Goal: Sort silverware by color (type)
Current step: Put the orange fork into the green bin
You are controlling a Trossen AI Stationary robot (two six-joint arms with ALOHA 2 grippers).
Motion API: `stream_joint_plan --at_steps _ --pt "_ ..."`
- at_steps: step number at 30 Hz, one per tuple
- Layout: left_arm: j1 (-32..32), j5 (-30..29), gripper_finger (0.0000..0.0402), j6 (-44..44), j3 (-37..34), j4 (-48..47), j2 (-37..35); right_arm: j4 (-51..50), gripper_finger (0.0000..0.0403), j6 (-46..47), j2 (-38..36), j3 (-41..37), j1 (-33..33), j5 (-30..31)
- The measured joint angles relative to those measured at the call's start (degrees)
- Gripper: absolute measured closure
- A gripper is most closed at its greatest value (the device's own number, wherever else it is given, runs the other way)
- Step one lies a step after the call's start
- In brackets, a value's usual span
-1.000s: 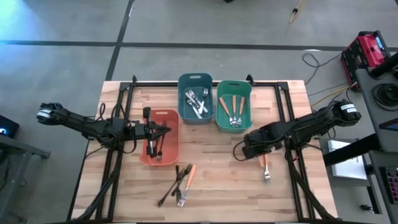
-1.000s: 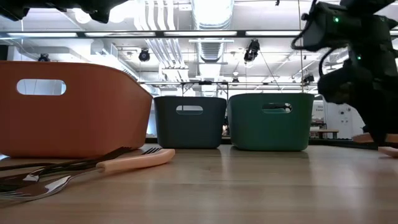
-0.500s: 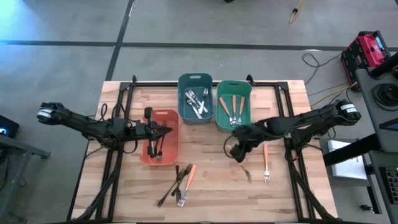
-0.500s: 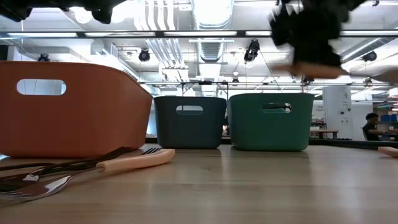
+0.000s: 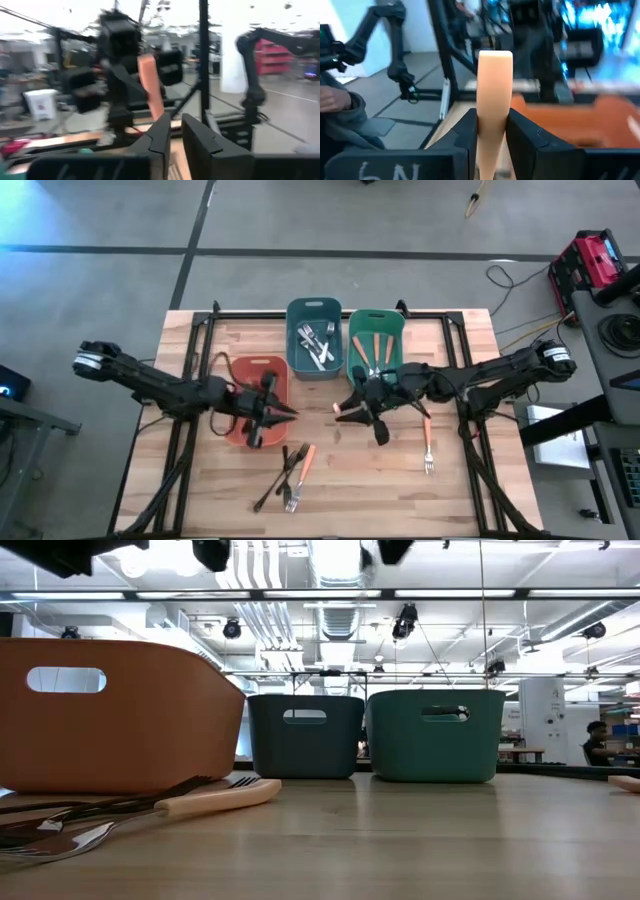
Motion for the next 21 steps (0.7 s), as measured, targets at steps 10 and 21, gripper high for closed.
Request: stream_joint_plan --at_steps 10,21 --pt "0.3 10.8 0.0265 -1.1 10.8 0.1 15.8 12.6 0.0332 -4.6 6.0 0.0 0.0 -12.2" --pt "1.9 15.7 0.0207 -4.8 18.0 -0.6 26.3 13.3 0.0332 -6.4 6.7 0.2 0.0 -14.1"
